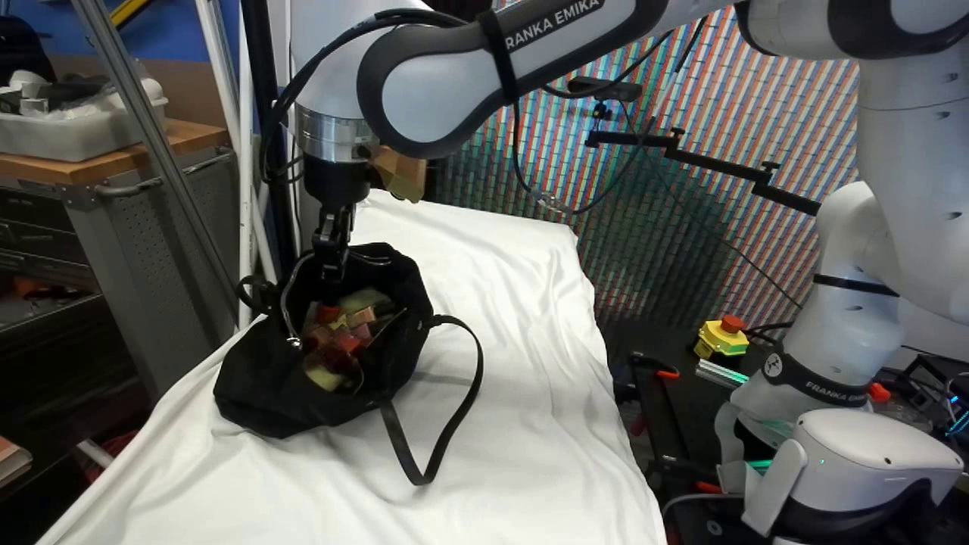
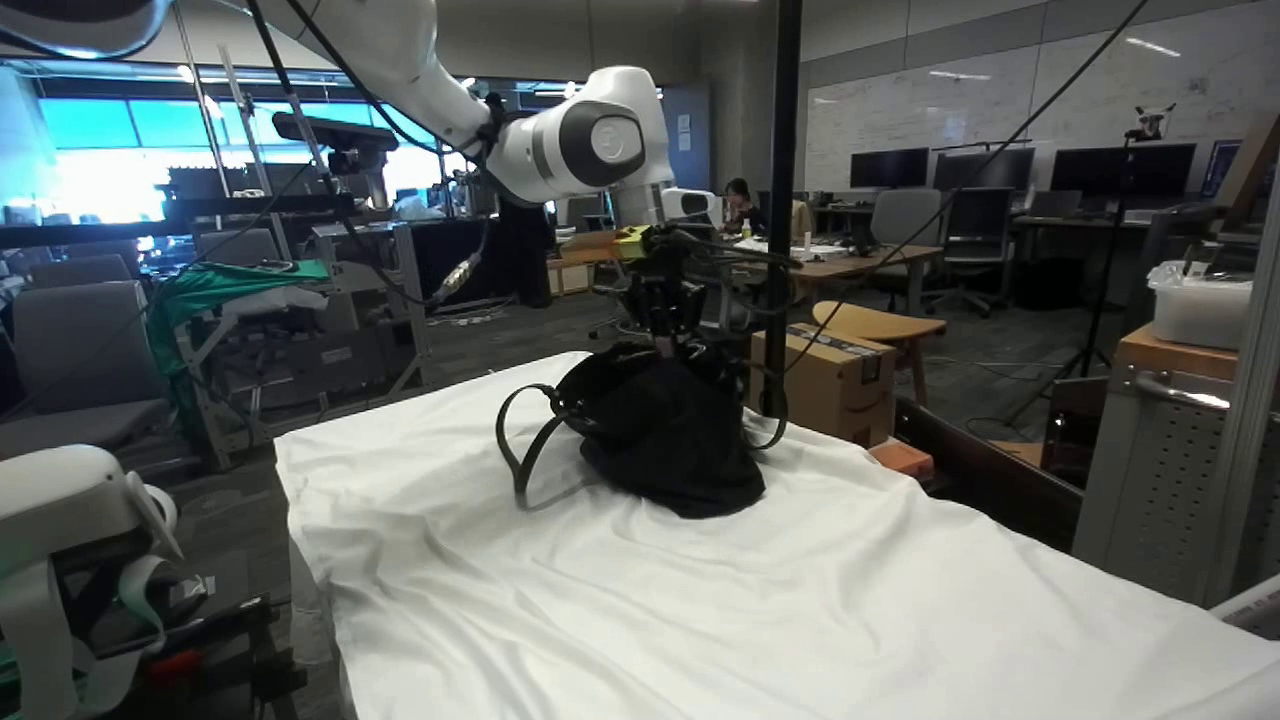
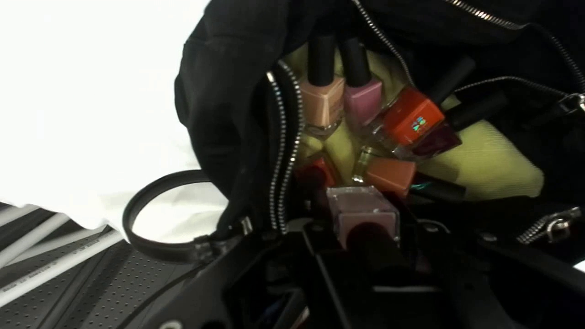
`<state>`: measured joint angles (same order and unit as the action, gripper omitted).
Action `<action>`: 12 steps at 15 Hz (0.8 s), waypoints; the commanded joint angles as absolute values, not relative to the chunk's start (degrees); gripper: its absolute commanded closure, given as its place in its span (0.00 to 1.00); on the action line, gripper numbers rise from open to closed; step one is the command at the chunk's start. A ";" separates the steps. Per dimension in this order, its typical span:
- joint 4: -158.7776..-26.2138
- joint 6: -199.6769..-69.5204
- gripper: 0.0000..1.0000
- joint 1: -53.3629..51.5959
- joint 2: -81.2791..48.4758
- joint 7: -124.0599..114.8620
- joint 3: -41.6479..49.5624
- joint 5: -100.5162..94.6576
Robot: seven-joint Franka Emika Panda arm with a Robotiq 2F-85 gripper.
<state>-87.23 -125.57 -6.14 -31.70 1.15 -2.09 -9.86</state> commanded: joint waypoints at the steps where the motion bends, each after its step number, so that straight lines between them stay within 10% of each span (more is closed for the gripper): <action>1: -81.36 -125.01 0.32 -5.26 -35.46 1.18 -1.42 -8.91; 6: -79.96 -125.08 0.02 -4.97 -36.76 1.17 -1.42 -8.78; 12: -89.12 -125.49 0.00 -4.89 -30.18 2.29 -3.74 -5.87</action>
<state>-83.15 -125.34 -5.07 -35.47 1.33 -2.66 -8.03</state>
